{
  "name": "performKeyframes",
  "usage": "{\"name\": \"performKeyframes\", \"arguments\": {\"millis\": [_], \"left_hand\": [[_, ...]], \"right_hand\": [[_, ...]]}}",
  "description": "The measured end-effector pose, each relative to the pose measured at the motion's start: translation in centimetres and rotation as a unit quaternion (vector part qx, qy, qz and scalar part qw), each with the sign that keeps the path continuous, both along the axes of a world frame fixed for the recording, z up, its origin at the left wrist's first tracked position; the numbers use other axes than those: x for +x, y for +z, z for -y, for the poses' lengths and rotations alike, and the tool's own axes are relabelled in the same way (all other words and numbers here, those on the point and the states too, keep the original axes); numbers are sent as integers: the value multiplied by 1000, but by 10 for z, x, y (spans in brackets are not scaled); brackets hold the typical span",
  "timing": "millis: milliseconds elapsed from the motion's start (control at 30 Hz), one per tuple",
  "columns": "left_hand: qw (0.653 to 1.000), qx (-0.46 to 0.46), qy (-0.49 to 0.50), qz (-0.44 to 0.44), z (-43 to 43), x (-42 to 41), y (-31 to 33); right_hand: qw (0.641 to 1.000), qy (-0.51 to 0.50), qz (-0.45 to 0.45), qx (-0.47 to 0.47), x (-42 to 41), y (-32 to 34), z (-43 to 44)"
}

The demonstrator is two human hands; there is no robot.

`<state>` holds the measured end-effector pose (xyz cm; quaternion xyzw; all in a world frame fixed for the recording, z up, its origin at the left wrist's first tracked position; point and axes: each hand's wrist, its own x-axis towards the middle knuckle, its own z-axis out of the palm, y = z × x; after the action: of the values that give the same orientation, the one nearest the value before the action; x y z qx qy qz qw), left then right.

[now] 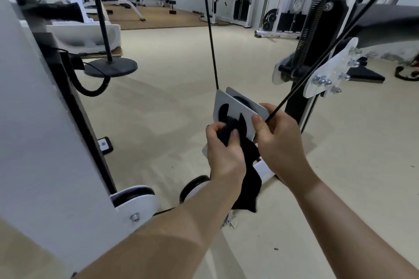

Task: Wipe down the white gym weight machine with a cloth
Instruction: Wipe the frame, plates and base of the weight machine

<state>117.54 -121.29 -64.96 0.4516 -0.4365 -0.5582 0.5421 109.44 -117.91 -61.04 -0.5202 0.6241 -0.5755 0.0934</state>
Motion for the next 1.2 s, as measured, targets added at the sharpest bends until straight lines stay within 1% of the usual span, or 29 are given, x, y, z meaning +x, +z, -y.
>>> {"name": "performKeyframes", "arguments": {"millis": [100,133,200,234,267,300,334,367,400,434,467,500,534,567,601,634,701,767,834,901,934,968,1034,1101,1168,1201], "left_hand": [[999,-14,-22,40,4,7,-6],[999,-13,-11,47,7,12,-5],[997,-10,64,41,20,27,2],[994,-15,107,29,29,37,8],[992,-28,126,7,38,46,15],[992,-43,112,-23,44,53,23],[994,-54,75,-56,49,55,29],[994,-60,29,-81,52,54,35],[993,-65,-10,-102,54,49,38],[991,-64,-34,-115,53,41,40],[990,-58,-43,-120,51,33,41],[990,-48,-43,-121,49,25,39],[991,-35,-37,-124,48,18,34],[992,-24,-27,-118,46,14,28],[994,-24,-16,-103,45,12,20],[996,-35,-13,-81,43,11,12],[996,-82,-41,-3,42,13,-2],[986,-121,-76,80,43,22,-7],[983,-147,-64,93,47,38,-6],[971,-216,-29,97,52,54,-2],[963,-248,-31,102,52,58,-1],[961,-257,-45,94,51,55,-1],[972,-210,-70,75,40,42,-6],[987,-118,-82,68,31,30,-15],[994,-32,-107,15,28,31,-28],[993,-13,-115,2,29,35,-31]], "right_hand": [[1000,1,-7,11,-2,-1,-9],[1000,5,-3,16,2,1,-11],[999,7,-7,50,10,8,-17],[994,1,-37,99,13,13,-22],[979,-17,-115,171,12,19,-29],[942,-59,-234,234,10,27,-39],[895,-103,-356,247,12,37,-50],[862,-126,-454,187,18,50,-58],[848,-121,-506,96,28,64,-60],[849,-101,-517,27,39,78,-56],[855,-64,-514,22,44,91,-42],[860,-37,-500,96,48,104,-23],[848,-27,-490,201,47,112,-2],[817,-28,-496,292,41,115,17],[789,-22,-502,355,34,111,34],[770,-19,-503,392,26,107,45],[761,-17,-506,405,15,93,55],[768,-18,-503,396,11,88,55],[769,-13,-505,391,16,91,53],[769,-7,-515,379,21,91,53],[767,-5,-524,369,24,89,55],[766,-7,-533,358,26,87,55],[769,-15,-541,340,30,84,54],[768,-25,-542,340,28,83,50],[773,-29,-531,347,23,82,45],[777,-28,-525,346,22,82,42]]}}
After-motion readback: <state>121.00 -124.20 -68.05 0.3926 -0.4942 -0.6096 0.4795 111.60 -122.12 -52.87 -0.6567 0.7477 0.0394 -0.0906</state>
